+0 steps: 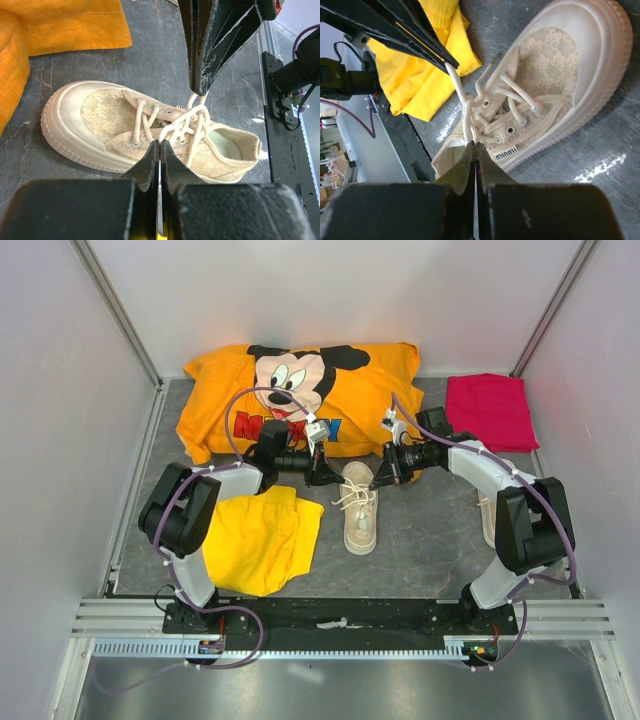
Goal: Tie the shoes
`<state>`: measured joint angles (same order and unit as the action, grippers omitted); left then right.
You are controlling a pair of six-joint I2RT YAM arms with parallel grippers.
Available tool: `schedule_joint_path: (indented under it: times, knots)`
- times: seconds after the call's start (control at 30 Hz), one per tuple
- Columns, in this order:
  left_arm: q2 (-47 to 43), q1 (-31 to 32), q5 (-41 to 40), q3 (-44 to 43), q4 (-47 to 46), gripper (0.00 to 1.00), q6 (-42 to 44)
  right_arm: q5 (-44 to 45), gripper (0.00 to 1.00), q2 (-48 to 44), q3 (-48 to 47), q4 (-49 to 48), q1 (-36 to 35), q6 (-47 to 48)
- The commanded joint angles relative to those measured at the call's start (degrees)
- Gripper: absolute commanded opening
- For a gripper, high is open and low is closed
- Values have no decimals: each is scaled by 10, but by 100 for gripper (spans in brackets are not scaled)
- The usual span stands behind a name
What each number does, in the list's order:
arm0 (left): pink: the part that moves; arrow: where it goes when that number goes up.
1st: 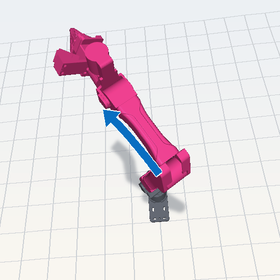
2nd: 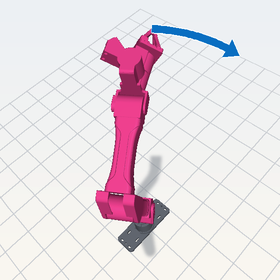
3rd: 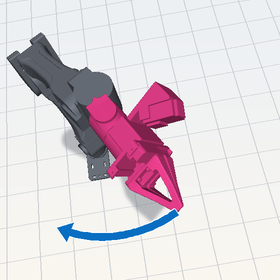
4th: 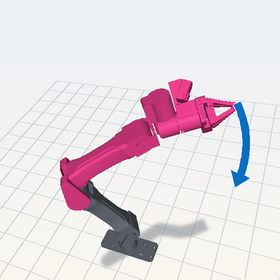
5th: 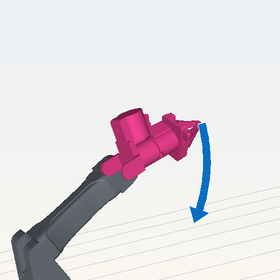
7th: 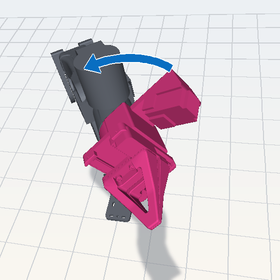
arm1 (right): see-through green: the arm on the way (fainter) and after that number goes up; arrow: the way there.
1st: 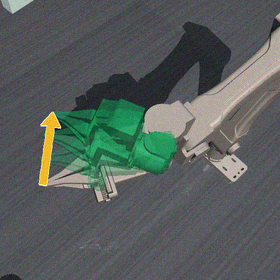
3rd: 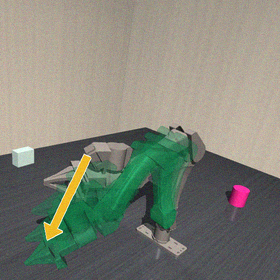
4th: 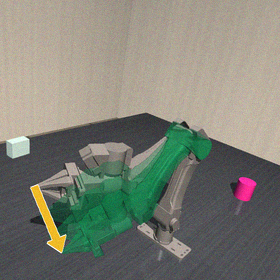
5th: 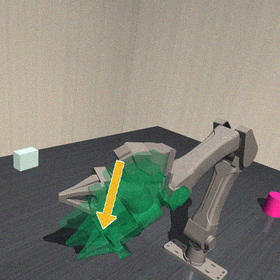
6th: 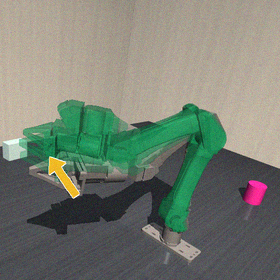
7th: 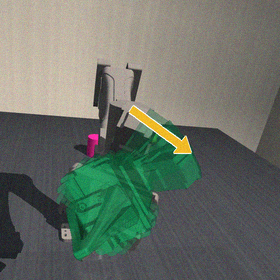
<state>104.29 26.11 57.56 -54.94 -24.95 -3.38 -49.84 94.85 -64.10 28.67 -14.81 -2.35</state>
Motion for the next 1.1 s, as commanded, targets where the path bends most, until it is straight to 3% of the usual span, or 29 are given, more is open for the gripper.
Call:
schedule_joint_path:
  times: [0.0, 1.07]
  knots:
    - [-24, -4, 8, 1, 17, 2, 29, 40, 0, -16, -1, 45, 5, 51]
    - [-34, -20, -16, 6, 86, 1, 87, 81, 0, -34, 19, 130, 6, 157]
